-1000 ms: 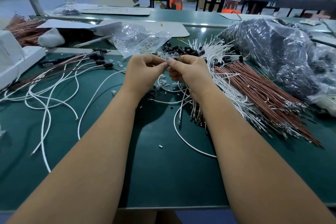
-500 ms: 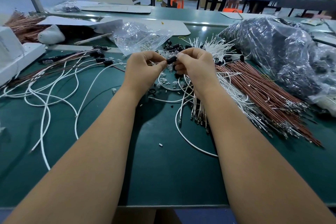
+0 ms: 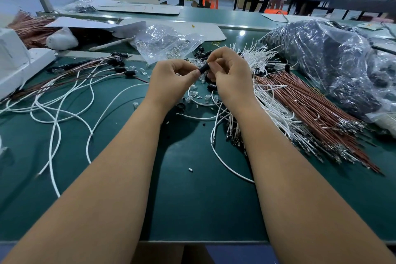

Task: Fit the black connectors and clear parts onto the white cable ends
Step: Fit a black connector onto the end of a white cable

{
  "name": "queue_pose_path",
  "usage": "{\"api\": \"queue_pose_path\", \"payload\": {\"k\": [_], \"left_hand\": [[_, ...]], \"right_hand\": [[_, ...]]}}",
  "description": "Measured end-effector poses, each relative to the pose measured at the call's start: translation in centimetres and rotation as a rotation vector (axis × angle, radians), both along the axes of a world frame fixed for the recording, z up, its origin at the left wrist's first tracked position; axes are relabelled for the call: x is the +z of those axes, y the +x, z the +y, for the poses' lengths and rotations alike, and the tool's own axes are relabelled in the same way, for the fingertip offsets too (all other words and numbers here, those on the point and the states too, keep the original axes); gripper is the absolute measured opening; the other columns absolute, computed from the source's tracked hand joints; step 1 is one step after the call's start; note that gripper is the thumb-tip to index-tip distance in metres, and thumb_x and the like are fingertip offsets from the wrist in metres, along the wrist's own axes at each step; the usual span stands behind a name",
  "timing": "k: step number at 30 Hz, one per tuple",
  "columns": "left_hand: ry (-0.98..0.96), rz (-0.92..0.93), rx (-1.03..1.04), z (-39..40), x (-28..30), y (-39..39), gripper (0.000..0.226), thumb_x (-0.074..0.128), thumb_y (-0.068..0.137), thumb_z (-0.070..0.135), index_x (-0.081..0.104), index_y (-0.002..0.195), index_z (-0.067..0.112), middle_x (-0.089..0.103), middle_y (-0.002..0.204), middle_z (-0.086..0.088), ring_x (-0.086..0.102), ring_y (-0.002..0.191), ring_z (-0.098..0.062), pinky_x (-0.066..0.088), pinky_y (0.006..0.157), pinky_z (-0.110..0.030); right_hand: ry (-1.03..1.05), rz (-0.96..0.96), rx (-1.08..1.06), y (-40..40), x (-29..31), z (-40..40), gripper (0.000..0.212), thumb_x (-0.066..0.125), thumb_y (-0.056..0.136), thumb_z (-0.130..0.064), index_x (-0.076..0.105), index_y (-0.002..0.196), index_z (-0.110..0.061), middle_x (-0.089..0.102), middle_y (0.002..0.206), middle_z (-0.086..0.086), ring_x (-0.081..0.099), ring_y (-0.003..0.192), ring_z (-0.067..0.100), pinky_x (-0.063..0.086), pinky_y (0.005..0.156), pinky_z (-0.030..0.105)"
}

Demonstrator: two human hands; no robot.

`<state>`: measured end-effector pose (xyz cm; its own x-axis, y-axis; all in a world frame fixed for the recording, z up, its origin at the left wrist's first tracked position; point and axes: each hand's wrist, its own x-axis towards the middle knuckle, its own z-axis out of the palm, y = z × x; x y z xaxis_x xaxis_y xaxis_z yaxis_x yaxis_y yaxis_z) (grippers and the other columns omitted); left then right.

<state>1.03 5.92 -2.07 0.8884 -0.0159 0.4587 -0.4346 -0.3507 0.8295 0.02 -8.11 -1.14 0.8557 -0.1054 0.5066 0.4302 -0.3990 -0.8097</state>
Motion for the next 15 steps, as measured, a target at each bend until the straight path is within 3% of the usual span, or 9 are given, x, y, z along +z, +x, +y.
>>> {"api": "queue_pose_path", "payload": {"k": [5, 9, 12, 15], "left_hand": [[-0.032, 0.025, -0.004, -0.22, -0.07, 0.05, 0.008, 0.070, 0.085, 0.012, 0.071, 0.088, 0.005, 0.060, 0.065, 0.004, 0.049, 0.049, 0.006, 0.039, 0.054, -0.009], [-0.027, 0.002, 0.019, -0.23, -0.10, 0.08, 0.003, 0.070, 0.086, 0.013, 0.069, 0.084, 0.012, 0.060, 0.065, 0.005, 0.048, 0.050, 0.006, 0.039, 0.054, -0.008], [-0.022, -0.009, 0.039, -0.30, -0.09, 0.15, 0.004, 0.070, 0.086, 0.013, 0.068, 0.083, 0.012, 0.059, 0.064, 0.007, 0.048, 0.048, 0.007, 0.037, 0.053, -0.007], [-0.030, -0.010, 0.051, -0.40, -0.11, 0.18, 0.004, 0.069, 0.086, 0.012, 0.068, 0.082, 0.012, 0.057, 0.062, 0.008, 0.047, 0.046, 0.007, 0.034, 0.050, -0.006]], "right_hand": [[0.021, -0.014, 0.006, -0.08, 0.00, 0.11, 0.027, 0.056, 0.091, 0.002, 0.061, 0.081, -0.022, 0.062, 0.074, 0.008, 0.064, 0.078, 0.033, 0.054, 0.074, 0.050], [0.029, -0.023, 0.006, -0.12, 0.30, 0.18, 0.019, 0.057, 0.090, 0.002, 0.063, 0.086, -0.016, 0.062, 0.073, -0.003, 0.066, 0.076, 0.025, 0.056, 0.075, 0.041], [0.072, -0.017, 0.014, -0.18, 0.36, 0.14, 0.015, 0.055, 0.092, 0.003, 0.063, 0.092, -0.010, 0.065, 0.080, 0.000, 0.066, 0.072, 0.015, 0.057, 0.074, 0.031], [0.114, 0.014, 0.020, -0.19, 0.28, 0.15, 0.023, 0.047, 0.092, 0.008, 0.061, 0.097, -0.009, 0.066, 0.085, 0.008, 0.065, 0.069, 0.011, 0.058, 0.074, 0.029]]}}
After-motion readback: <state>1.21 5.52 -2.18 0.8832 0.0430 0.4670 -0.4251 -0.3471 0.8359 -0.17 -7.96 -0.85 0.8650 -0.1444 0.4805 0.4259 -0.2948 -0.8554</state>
